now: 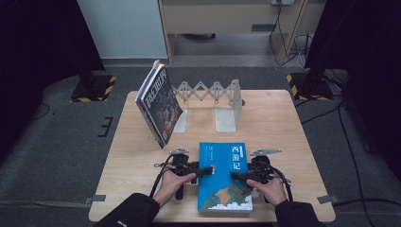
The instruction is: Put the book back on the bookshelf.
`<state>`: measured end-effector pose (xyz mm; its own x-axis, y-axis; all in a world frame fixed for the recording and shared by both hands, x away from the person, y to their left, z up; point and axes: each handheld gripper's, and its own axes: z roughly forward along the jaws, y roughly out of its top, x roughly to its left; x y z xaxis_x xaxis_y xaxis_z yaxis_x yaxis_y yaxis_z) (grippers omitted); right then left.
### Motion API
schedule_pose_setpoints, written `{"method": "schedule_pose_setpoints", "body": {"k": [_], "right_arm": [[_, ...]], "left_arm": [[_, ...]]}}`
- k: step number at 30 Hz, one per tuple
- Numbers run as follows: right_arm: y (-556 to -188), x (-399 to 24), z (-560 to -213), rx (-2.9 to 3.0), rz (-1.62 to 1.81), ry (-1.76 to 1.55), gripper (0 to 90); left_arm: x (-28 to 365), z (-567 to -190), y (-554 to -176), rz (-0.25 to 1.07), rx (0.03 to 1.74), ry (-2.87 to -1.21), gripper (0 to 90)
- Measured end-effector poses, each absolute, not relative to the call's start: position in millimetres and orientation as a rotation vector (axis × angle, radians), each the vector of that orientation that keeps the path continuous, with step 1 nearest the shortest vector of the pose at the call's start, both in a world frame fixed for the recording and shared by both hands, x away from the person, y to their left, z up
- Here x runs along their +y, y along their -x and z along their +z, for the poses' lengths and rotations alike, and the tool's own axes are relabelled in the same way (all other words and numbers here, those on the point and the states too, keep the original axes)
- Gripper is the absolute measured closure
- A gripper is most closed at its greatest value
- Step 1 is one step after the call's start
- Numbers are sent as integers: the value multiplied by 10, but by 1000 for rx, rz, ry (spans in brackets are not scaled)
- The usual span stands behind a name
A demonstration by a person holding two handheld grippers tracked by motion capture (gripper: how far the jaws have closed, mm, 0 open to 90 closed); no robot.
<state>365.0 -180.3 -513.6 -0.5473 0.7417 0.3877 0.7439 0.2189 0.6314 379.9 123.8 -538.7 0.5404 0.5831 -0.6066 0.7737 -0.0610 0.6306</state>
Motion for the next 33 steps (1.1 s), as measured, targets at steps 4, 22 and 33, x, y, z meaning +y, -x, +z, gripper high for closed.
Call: {"method": "schedule_pose_setpoints", "body": {"k": [4, 22, 33], "right_arm": [[-3653, -1807, -5144, -2449, -1282, 1491, 103], [-3679, -1831, -5161, -2425, -1324, 1480, 137], [-3691, -1818, -5155, -2442, -1342, 1448, 158]], "left_arm": [[1254, -5332, -3806, -238, 1153, -1767, 262], [1232, -5148, -3791, -264, 1069, -1764, 401], [1153, -5153, -3800, -281, 1060, -1801, 399]]}}
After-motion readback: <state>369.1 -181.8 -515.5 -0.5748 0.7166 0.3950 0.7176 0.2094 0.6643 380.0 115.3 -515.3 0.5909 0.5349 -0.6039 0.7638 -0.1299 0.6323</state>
